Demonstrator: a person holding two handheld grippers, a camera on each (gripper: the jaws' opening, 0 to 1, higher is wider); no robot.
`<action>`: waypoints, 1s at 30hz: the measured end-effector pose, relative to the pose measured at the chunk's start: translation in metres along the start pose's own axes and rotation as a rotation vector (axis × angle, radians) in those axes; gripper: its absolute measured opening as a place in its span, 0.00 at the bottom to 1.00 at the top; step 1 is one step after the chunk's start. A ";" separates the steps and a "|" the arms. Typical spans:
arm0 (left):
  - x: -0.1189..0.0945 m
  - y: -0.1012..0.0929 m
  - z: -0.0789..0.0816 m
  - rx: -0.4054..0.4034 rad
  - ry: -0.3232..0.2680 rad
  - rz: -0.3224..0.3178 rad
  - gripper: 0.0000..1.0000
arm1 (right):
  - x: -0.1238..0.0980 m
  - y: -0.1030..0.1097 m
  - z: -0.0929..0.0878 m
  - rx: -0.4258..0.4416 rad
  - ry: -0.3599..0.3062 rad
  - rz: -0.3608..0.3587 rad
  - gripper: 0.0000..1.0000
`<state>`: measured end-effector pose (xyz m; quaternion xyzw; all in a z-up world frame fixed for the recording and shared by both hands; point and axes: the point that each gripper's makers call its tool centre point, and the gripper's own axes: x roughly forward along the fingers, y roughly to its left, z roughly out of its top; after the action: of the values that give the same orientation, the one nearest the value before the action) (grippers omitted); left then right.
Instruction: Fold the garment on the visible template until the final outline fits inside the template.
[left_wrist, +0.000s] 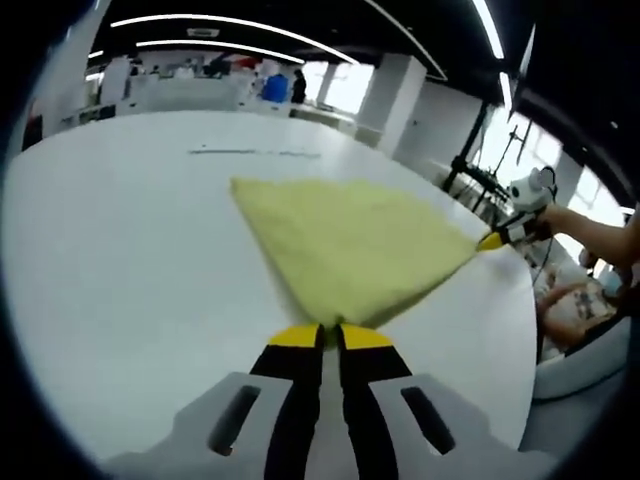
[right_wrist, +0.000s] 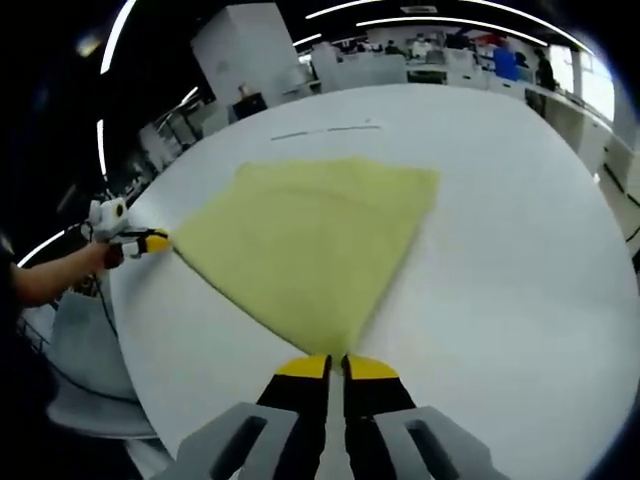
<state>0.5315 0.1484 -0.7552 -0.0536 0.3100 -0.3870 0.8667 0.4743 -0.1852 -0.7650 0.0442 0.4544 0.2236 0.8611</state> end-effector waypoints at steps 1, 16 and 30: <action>0.000 0.000 0.001 -0.003 -0.003 -0.003 0.01 | 0.000 0.000 0.000 0.001 -0.002 -0.001 0.00; -0.010 -0.002 0.000 0.112 0.035 0.013 0.00 | -0.007 -0.004 0.008 -0.029 -0.037 -0.006 0.00; -0.020 -0.010 -0.017 0.233 0.127 0.052 0.00 | -0.007 -0.003 0.003 -0.077 -0.014 -0.017 0.00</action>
<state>0.5053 0.1585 -0.7556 0.0803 0.3183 -0.4003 0.8556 0.4746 -0.1904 -0.7591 0.0086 0.4397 0.2331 0.8673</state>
